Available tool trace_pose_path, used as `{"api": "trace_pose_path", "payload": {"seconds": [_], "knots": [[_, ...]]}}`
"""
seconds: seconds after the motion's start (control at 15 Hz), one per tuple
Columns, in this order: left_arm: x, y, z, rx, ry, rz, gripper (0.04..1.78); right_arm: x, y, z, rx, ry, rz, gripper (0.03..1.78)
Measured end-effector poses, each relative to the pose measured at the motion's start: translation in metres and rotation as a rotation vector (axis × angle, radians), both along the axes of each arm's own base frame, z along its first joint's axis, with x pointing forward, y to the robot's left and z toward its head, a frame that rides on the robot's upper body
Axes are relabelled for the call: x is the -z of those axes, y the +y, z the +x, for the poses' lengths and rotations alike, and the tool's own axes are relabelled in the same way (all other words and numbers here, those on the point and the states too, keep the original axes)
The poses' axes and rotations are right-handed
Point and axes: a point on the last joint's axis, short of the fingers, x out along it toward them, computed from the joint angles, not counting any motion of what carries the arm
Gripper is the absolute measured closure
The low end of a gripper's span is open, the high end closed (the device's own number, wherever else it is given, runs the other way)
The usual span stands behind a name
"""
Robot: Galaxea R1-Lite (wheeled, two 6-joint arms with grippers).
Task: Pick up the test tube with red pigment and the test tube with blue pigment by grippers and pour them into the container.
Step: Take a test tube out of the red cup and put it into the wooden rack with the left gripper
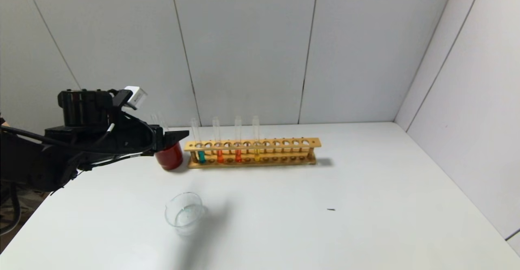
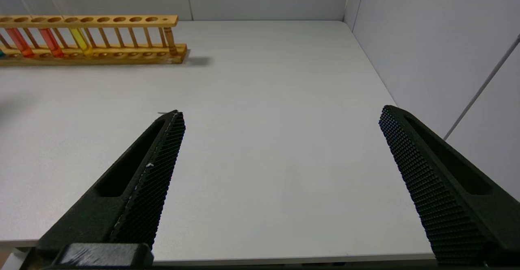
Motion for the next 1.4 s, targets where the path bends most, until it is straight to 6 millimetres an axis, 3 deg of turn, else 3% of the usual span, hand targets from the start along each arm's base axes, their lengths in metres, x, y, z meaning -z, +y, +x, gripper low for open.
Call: {"api": "trace_pose_path", "payload": {"seconds": [0.4,0.93,1.13,1.4], "knots": [[0.019,-0.013,0.045,0.022,0.016,0.004,0.08,0.0,0.0,0.0,0.0,0.0,0.0,0.06],[0.035,-0.022,0.079,0.034,0.016,0.004,0.14,0.0,0.0,0.0,0.0,0.0,0.0,0.06],[0.037,-0.03,0.082,0.053,0.012,0.004,0.42,0.0,0.0,0.0,0.0,0.0,0.0,0.06],[0.038,-0.035,0.083,0.064,0.012,0.005,1.12,0.0,0.0,0.0,0.0,0.0,0.0,0.06]]}}
